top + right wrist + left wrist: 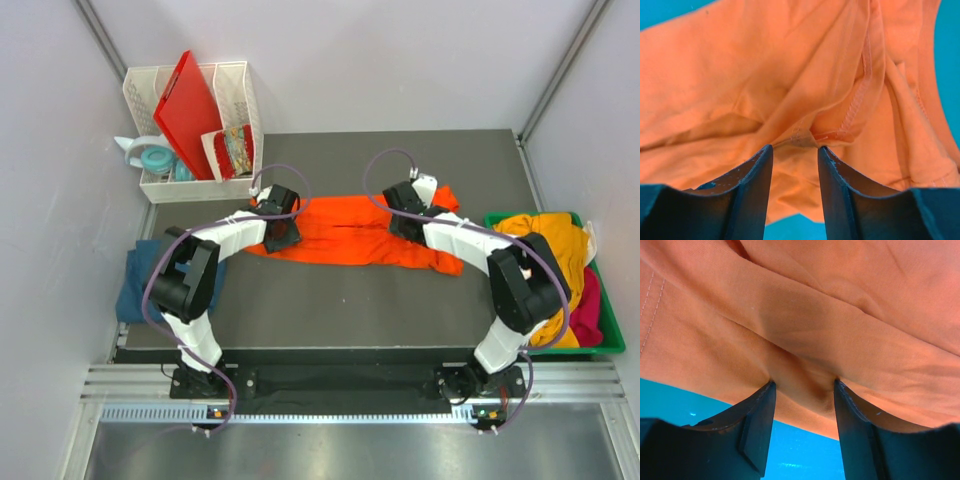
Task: Fold and stack the t-shirts
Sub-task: Fold the other side of the tshirt into a rectangle
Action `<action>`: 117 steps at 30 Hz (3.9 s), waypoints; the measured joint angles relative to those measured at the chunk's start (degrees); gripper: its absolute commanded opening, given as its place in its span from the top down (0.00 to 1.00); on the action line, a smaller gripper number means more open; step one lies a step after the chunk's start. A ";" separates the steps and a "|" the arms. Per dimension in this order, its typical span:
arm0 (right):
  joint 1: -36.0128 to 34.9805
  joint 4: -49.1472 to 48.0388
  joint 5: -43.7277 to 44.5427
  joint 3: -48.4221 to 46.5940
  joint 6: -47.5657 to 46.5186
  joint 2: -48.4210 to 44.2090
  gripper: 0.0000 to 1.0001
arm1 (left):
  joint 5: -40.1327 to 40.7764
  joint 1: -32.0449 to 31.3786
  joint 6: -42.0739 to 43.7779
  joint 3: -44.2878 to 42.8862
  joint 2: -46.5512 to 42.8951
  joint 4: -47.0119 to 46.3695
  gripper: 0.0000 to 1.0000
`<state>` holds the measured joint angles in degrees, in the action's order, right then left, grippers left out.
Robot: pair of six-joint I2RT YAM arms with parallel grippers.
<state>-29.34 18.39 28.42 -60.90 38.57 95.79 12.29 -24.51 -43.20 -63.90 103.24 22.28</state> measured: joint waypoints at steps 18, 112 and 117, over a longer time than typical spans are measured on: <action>2.12 -0.66 0.92 -16.04 -3.61 13.88 1.00 | 0.07 0.00 0.04 2.78 -1.53 -3.06 0.45; 6.25 -2.14 0.31 -14.14 -9.70 11.21 0.80 | -1.33 -0.02 1.31 3.48 -1.84 -4.22 0.45; 6.27 1.11 -4.83 -17.29 -9.22 18.82 0.65 | -1.29 -0.02 1.29 3.48 -1.86 -4.17 0.45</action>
<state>-23.07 19.51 23.59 -78.19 29.34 114.61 11.00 -24.53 -41.91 -60.42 101.38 18.11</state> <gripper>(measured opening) 0.276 0.550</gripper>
